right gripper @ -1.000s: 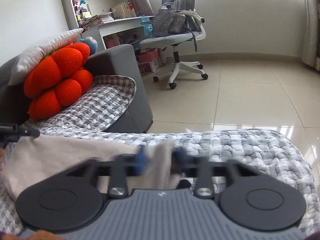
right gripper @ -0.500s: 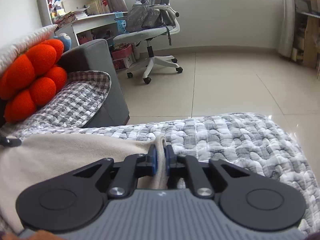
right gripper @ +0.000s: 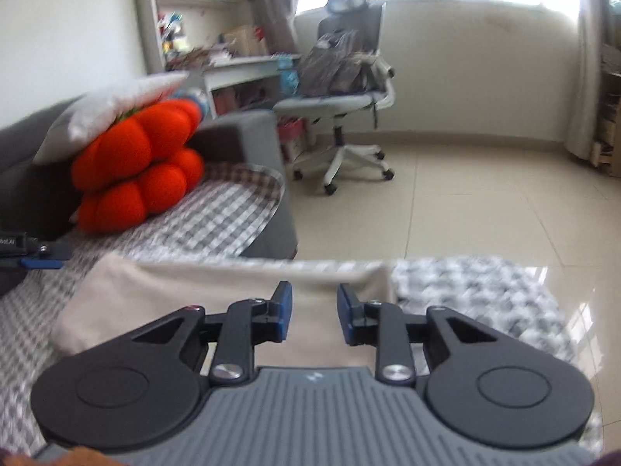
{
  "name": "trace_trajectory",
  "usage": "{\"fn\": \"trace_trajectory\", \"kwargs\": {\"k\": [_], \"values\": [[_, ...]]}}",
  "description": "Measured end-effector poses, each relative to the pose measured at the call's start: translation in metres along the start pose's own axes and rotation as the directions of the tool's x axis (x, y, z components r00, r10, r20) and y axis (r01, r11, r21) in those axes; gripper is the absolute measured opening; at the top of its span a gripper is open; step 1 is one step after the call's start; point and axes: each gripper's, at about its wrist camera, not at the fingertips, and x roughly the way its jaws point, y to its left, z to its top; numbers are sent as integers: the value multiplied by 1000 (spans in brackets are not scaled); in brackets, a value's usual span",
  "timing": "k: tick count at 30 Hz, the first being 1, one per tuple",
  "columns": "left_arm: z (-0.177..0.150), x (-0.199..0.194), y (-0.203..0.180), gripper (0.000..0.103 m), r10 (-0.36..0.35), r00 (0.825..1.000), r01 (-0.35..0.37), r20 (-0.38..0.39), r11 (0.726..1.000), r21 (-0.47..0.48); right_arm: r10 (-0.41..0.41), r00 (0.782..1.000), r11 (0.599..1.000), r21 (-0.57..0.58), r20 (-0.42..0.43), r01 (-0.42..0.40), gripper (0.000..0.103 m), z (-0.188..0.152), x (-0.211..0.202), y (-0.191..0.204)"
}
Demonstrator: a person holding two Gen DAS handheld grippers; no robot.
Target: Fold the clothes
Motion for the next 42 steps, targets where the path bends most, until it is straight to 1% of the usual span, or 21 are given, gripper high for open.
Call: {"fn": "trace_trajectory", "kwargs": {"k": [2,4,5,10,12,14,15,17,19,20,21,23,25,26,29,31,33,34,37,39,42], "values": [[-12,16,1,64,44,998,-45,-36,999,-17,-39,998,999,0,-49,39,30,-14,13,-6],[-21,29,12,64,98,994,-100,-45,995,-29,-97,990,995,3,-104,98,30,-28,28,-20],[-24,32,18,63,111,993,-112,-39,993,-28,-97,989,995,-3,-110,97,28,-30,28,-24],[-25,32,29,63,101,995,-101,-14,994,29,-75,990,997,-36,-117,71,27,-35,28,-42],[-22,29,33,60,92,996,-92,-16,996,-3,-76,990,997,-40,-118,72,27,-36,30,-42],[-20,22,34,60,87,996,-87,-8,996,-34,-107,987,994,-43,-120,103,27,-32,26,-34],[-19,17,32,60,93,996,-93,2,995,-38,-120,986,992,-47,-113,115,31,-28,22,-30],[-19,13,30,61,104,995,-104,6,994,-20,-72,995,996,-58,-75,68,34,-24,5,-21],[-22,16,26,61,148,989,-148,-9,989,28,11,998,996,-88,-69,-17,33,-21,-4,-7],[-24,19,25,63,187,982,-186,-20,981,55,39,995,993,-105,-87,-48,33,-22,-3,1],[-25,22,24,64,226,974,-223,-29,971,81,32,992,991,-127,-123,-48,33,-27,4,7],[-29,30,32,66,248,966,-244,-72,968,65,6,980,984,-174,-199,-42,33,-37,19,19],[-29,28,41,66,226,971,-226,-80,974,-1,-23,978,973,-228,-208,-26,33,-46,25,23],[-29,27,46,66,214,973,-218,-84,975,-33,-22,976,973,-228,-214,-28,33,-44,25,21],[-29,27,45,67,225,971,-229,-85,973,-37,-14,972,977,-212,-236,-38,32,-38,20,13],[-29,27,43,65,231,969,-235,-86,971,-38,-14,971,980,-194,-237,-34,32,-37,16,4],[-28,25,42,48,211,974,-215,-82,976,-44,-21,972,984,-175,-235,-21,31,-36,12,-6],[-28,24,41,45,203,976,-208,-83,977,-55,-32,972,988,-157,-234,-5,31,-36,10,-11],[-27,23,42,44,193,978,-199,-82,977,-77,-39,970,997,-72,-238,23,31,-35,8,-27],[-27,21,46,46,184,980,-192,-80,976,-103,-32,971,998,-54,-237,20,31,-37,9,-28],[-25,8,50,46,204,977,-210,-55,968,-137,-44,971,999,-18,-234,41,31,-37,8,-28]]}}
